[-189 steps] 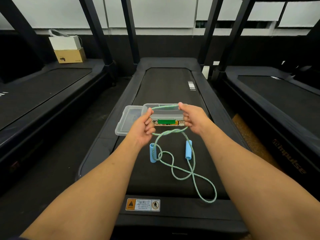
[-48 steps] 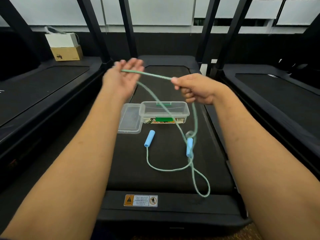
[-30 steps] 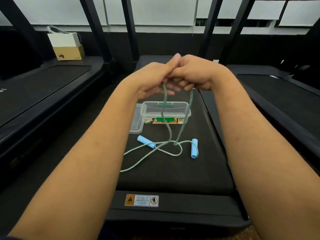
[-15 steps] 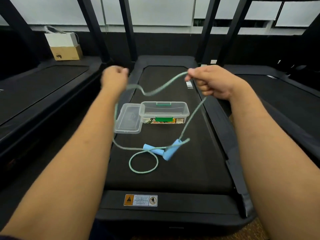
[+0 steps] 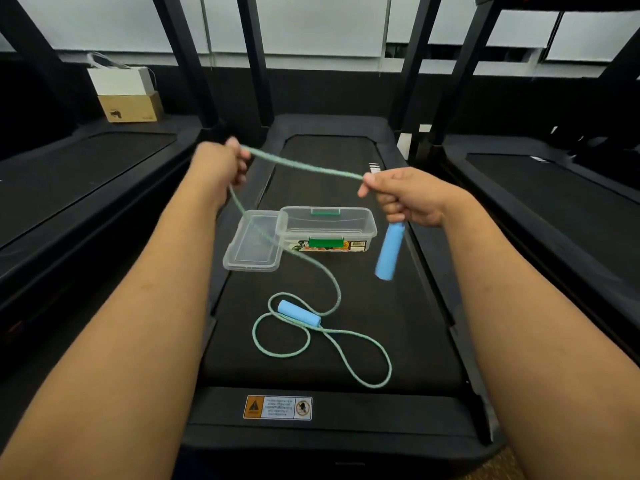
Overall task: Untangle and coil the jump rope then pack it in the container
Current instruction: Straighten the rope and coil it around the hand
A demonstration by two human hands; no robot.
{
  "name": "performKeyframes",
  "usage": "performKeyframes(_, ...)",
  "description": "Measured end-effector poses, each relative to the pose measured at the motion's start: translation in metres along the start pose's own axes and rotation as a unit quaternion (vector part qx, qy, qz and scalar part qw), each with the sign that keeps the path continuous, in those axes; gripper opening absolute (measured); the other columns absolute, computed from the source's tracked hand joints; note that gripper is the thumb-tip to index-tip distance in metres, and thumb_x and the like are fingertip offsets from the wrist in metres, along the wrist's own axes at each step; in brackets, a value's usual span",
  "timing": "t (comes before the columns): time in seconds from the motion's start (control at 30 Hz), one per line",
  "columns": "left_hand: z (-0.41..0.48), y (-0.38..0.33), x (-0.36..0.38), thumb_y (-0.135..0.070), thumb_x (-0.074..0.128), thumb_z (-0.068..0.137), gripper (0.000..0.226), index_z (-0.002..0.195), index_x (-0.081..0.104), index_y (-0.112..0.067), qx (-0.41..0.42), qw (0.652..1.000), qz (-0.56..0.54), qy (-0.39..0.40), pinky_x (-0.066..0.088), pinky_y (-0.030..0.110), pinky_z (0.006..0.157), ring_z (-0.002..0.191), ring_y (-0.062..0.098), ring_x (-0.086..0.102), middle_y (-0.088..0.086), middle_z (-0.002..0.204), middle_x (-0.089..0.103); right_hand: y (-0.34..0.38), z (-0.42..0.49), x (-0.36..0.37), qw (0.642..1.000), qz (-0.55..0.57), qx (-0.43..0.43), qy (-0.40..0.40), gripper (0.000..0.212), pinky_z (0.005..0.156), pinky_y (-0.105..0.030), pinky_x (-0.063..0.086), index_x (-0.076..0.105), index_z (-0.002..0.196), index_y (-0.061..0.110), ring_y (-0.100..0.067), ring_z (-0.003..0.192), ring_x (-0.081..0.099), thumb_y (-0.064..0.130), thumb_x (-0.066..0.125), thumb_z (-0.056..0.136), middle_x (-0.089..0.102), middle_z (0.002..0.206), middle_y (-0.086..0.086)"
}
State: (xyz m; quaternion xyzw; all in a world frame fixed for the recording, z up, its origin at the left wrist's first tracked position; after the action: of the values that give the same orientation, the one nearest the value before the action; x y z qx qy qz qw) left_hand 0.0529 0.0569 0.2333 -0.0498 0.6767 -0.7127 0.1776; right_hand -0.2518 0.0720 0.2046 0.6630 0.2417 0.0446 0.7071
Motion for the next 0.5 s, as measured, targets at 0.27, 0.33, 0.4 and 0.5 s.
performKeyframes(0.27,-0.067,-0.009,0.09,-0.057,0.046,0.098,0.049,0.103,0.068,-0.013,0.099,0.923,0.078,0.364,0.057,0.036,0.08,0.078,0.017,0.067,0.008,0.092,0.072,0.045,0.017,0.051,0.986,-0.162,-0.022,0.037,0.022,0.046,-0.024,0.03,0.07,0.094,0.001,-0.008,0.047,0.032,0.022,0.065,0.096,0.046,0.057,0.0)
performKeyframes(0.33,-0.072,-0.008,0.093,-0.058,0.049,0.097,0.047,0.083,0.061,-0.014,0.083,0.917,0.08,0.382,0.039,0.023,0.049,0.05,0.011,0.044,0.006,0.071,0.058,0.044,0.018,0.048,0.987,-0.157,-0.042,0.017,0.019,0.05,-0.027,0.035,0.071,0.098,-0.002,-0.01,0.049,0.036,0.016,0.069,0.091,0.053,0.069,-0.012)
performKeyframes(0.4,-0.067,-0.007,0.085,-0.051,0.058,0.095,0.041,0.072,0.055,-0.017,0.088,0.917,0.094,0.378,0.023,0.021,0.044,0.048,0.009,0.025,-0.003,0.059,0.039,0.039,0.016,0.041,0.987,-0.15,-0.053,0.02,0.024,0.056,-0.029,0.043,0.072,0.1,-0.001,-0.012,0.052,0.039,0.019,0.075,0.087,0.049,0.068,-0.012)
performKeyframes(0.5,-0.056,-0.008,0.071,-0.034,0.069,0.092,0.031,0.075,0.066,-0.009,0.094,0.919,0.09,0.371,0.021,0.022,0.045,0.047,0.009,0.022,-0.004,0.057,0.03,0.024,0.013,0.031,0.992,-0.111,-0.045,0.026,0.024,0.068,-0.033,0.054,0.071,0.087,-0.001,-0.015,0.056,0.048,0.02,0.08,0.083,0.047,0.06,-0.005)
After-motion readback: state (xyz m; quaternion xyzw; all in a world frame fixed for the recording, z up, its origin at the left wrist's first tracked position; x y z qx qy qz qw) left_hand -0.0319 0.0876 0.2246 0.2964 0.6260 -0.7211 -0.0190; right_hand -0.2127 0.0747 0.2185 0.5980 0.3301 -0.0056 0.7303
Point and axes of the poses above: each hand's wrist, its own z-axis towards the middle knuckle, its own x-axis out of the palm, y = z × x, the point moved 4 cm from there along z, towards the middle knuckle
